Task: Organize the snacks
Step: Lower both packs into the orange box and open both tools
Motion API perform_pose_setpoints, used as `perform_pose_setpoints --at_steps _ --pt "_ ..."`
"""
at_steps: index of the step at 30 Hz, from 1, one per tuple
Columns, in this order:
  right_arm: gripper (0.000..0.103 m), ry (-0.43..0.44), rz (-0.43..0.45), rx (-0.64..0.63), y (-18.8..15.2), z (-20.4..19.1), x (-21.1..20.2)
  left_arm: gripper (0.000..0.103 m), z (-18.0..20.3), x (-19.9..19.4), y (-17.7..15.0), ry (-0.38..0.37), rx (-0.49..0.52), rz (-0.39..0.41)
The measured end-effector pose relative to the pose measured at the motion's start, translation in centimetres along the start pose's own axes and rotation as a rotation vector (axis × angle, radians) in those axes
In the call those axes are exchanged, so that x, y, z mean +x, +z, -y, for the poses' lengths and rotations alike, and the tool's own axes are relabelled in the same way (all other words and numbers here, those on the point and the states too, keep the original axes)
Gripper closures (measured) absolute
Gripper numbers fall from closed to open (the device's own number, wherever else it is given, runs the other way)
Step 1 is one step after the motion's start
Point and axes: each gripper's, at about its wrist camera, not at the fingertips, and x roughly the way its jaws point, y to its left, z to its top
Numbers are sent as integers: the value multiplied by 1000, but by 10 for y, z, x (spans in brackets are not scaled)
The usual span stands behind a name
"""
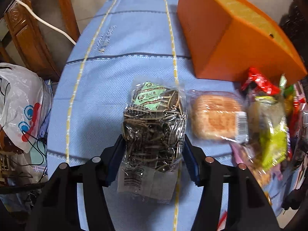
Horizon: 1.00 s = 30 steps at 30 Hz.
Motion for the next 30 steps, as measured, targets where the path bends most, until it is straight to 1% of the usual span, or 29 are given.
perform_pose_setpoints --at_steps 5,7,10,13,16,17,21,25,27,30 --pt "78 94 56 50 -4 11 -34 46 3 -36 -7 -26 3 63" --pt "78 104 80 50 0 11 -43 46 8 -50 -10 -32 7 92" --pt "78 134 130 54 15 5 -55 46 20 -74 6 -58 30 143" --pt "78 141 174 51 38 7 -63 46 36 -96 31 -77 60 195" --pt "78 155 233 56 72 9 -73 46 57 -111 65 -114 91 246" --pt "78 157 246 60 83 11 -74 46 64 -120 70 -115 99 259" --pt "78 173 298 90 130 19 -71 46 91 -116 114 -125 118 269" --pt "78 175 322 107 167 22 -59 46 108 -96 155 -124 95 251" --pt "78 179 322 113 181 23 -49 46 113 -86 167 -118 87 242" --pt "77 175 300 125 195 25 -27 46 120 -68 180 -114 80 213"
